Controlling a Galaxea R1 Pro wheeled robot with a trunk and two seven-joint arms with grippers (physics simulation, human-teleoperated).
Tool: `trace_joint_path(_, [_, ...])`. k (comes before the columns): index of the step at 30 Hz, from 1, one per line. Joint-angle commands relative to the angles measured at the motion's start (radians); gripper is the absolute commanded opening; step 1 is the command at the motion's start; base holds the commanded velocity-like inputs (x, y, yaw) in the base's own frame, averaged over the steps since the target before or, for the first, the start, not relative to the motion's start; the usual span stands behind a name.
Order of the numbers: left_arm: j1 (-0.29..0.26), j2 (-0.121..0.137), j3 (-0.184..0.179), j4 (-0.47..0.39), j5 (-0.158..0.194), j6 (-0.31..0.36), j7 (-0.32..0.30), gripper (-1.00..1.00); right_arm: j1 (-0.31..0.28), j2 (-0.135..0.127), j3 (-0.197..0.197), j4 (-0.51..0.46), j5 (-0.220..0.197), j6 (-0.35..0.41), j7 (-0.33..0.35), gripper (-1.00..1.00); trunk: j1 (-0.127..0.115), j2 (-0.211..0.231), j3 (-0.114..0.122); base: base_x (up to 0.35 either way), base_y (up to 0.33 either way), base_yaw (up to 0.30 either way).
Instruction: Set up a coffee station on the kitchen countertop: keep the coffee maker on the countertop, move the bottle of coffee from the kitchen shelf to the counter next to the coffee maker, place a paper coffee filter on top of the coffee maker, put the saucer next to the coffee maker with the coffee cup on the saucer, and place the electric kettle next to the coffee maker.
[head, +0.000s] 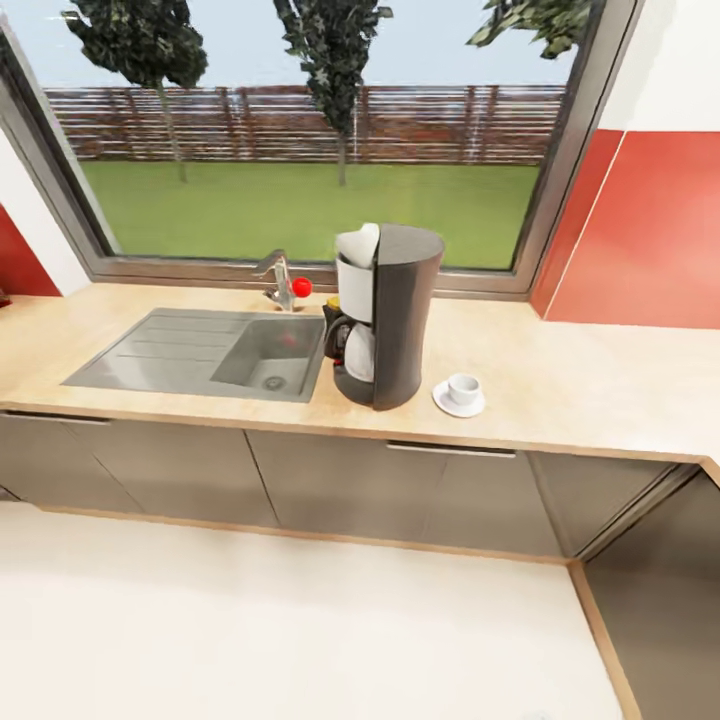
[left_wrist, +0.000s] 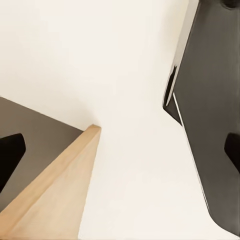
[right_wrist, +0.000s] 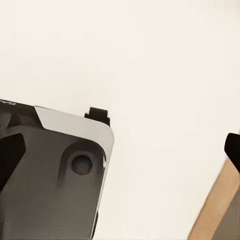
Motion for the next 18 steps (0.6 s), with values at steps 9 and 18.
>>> trace_joint_path(9, [0.001, -0.002, 0.005, -0.002, 0.005, -0.004, -0.001, 1.0, 0.002, 0.0, 0.004, 0.001, 0.002, -0.003, -0.003, 1.0, 0.001, -0.002, 0.006, 0.21, 0.154, 0.167])
trace_joint_path(18, [0.001, -0.002, 0.005, -0.002, 0.005, -0.005, -0.001, 1.0, 0.002, 0.0, 0.004, 0.001, 0.001, -0.003, -0.003, 1.0, 0.001, -0.002, 0.012, 0.263, 0.217, 0.108])
